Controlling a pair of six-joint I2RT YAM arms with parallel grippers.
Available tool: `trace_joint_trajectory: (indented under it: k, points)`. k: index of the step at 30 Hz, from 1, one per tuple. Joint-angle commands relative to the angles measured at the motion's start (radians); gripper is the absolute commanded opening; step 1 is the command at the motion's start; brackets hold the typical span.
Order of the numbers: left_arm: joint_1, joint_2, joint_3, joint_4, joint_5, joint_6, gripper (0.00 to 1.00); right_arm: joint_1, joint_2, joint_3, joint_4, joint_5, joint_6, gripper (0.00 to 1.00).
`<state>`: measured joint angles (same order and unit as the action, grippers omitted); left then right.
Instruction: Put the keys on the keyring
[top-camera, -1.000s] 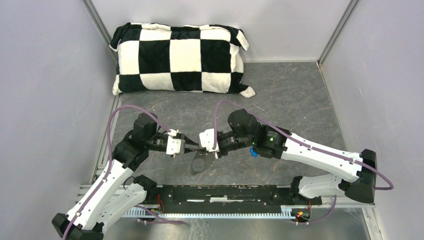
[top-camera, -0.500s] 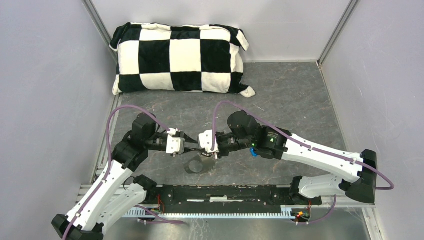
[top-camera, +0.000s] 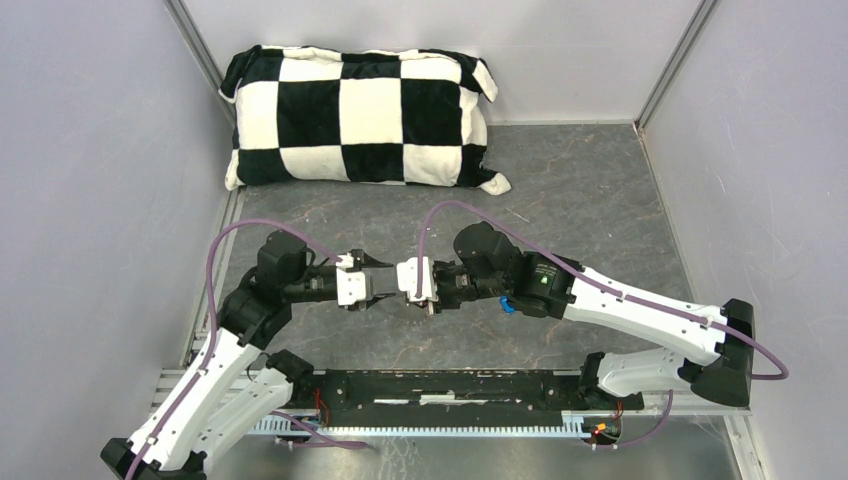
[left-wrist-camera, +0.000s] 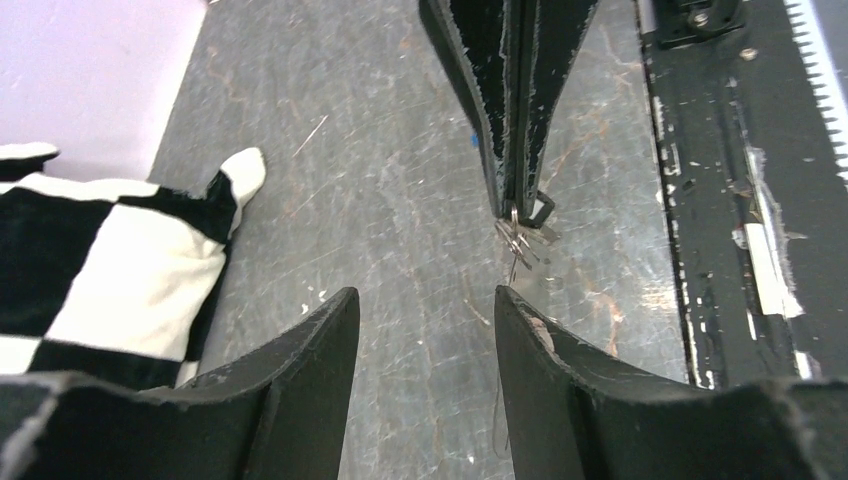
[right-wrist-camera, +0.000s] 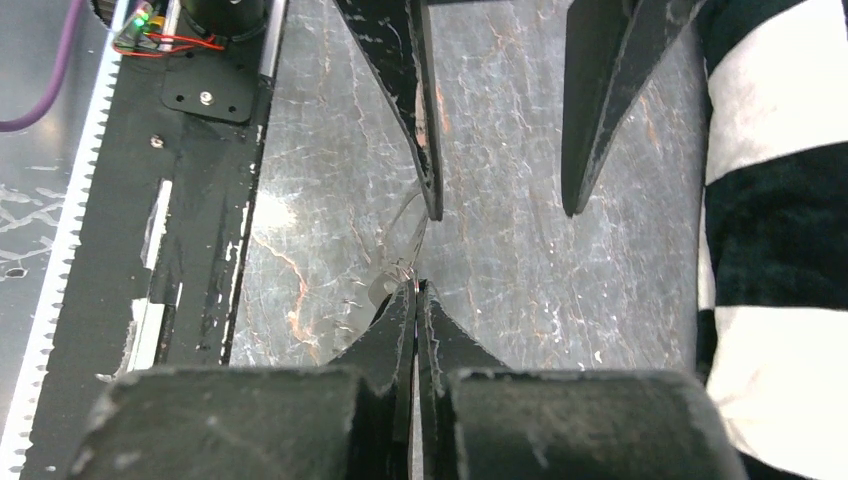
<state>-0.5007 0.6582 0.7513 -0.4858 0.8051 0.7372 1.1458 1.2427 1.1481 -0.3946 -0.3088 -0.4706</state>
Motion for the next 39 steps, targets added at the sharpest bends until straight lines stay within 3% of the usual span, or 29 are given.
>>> trace_joint_trajectory:
  k: [1,10,17,30,39]
  points:
    - [-0.001,0.000,0.073,-0.042,-0.086,-0.050,0.59,0.004,0.003,0.076,0.010,0.069,0.016,0.00]
    - [-0.001,0.049,0.083,-0.103,0.154,-0.276,0.53,0.005,0.041,0.123,-0.003,0.116,0.043,0.00]
    - [-0.001,0.077,0.063,-0.016,0.129,-0.400,0.50,0.005,0.060,0.147,-0.007,0.115,0.053,0.00]
    - [-0.007,0.117,0.050,-0.016,0.036,-0.369,0.44,0.004,0.082,0.165,-0.005,0.084,0.064,0.00]
    - [-0.012,0.135,0.045,0.018,0.038,-0.343,0.32,0.005,0.079,0.168,-0.003,0.063,0.073,0.00]
